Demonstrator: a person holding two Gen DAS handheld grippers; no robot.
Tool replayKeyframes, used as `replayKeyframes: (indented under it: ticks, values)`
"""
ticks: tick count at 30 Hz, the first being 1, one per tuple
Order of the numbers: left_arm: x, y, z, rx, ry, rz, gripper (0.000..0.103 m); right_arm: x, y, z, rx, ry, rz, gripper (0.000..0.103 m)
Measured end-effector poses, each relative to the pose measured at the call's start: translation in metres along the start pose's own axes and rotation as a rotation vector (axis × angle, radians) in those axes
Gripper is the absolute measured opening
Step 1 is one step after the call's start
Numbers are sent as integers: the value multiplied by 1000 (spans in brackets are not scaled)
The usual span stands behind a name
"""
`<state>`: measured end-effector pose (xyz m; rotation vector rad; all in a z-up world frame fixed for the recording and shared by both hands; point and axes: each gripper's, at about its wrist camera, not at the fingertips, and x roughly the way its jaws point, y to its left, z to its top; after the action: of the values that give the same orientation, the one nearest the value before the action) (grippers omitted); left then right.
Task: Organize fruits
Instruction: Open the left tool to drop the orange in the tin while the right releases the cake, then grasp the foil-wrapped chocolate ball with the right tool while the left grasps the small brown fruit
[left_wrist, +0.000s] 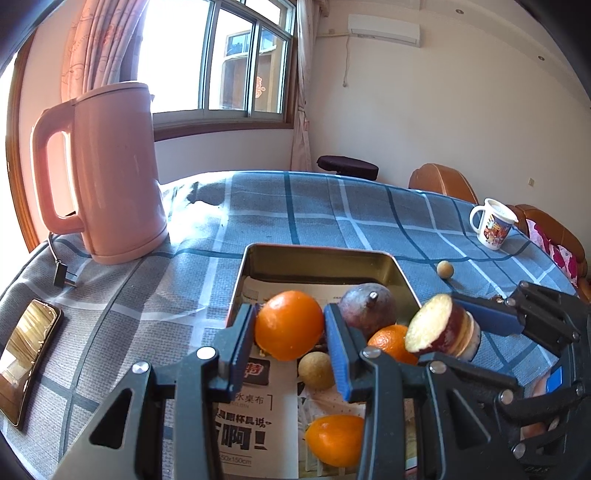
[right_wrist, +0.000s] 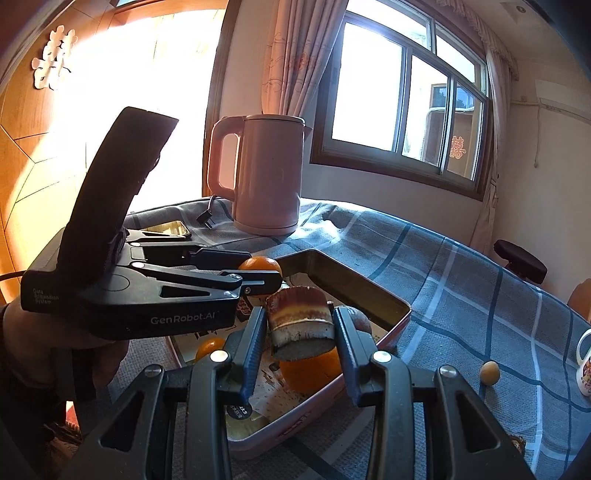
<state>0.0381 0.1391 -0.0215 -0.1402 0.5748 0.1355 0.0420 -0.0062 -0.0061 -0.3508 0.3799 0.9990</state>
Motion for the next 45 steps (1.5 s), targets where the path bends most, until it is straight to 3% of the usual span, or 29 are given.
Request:
replayKeyframes:
  ticks: [10, 12, 13, 15, 17, 22, 26, 30, 37, 43, 44, 45]
  values:
    - [3, 2, -1, -1, 21, 4, 41, 19, 9, -2, -41, 103, 21, 39]
    - [2, 2, -1, -1, 19, 8, 46, 20, 9, -3, -41, 113, 17, 40]
    - [1, 2, -1, -1, 15, 14, 48, 20, 8, -3, -36, 115, 8, 46]
    - [-3, 2, -2, -11, -6, 10, 60, 17, 5, -4, -23, 109, -18, 58]
    - [-9, 1, -2, -29, -29, -11, 67, 9, 0, -6, -29, 98, -57, 58]
    - [-20, -21, 3, -6, -81, -67, 69, -24, -42, -18, 38, 97, -177, 58]
    - [-22, -50, 8, 43, -97, -105, 76, -46, -90, -33, 110, 146, -322, 58]
    - [-18, -80, 11, 103, -86, -147, 76, -52, -131, -54, 218, 239, -377, 58]
    - [-4, -131, 13, 207, -57, -177, 76, -49, -157, -78, 365, 306, -320, 58]
    - [15, -158, 14, 237, -4, -193, 76, -34, -158, -82, 373, 375, -285, 58]
    - [19, -161, 15, 239, 6, -199, 76, -33, -158, -82, 371, 378, -288, 56]
    - [23, -163, 16, 239, 17, -200, 76, -33, -160, -82, 368, 381, -294, 47]
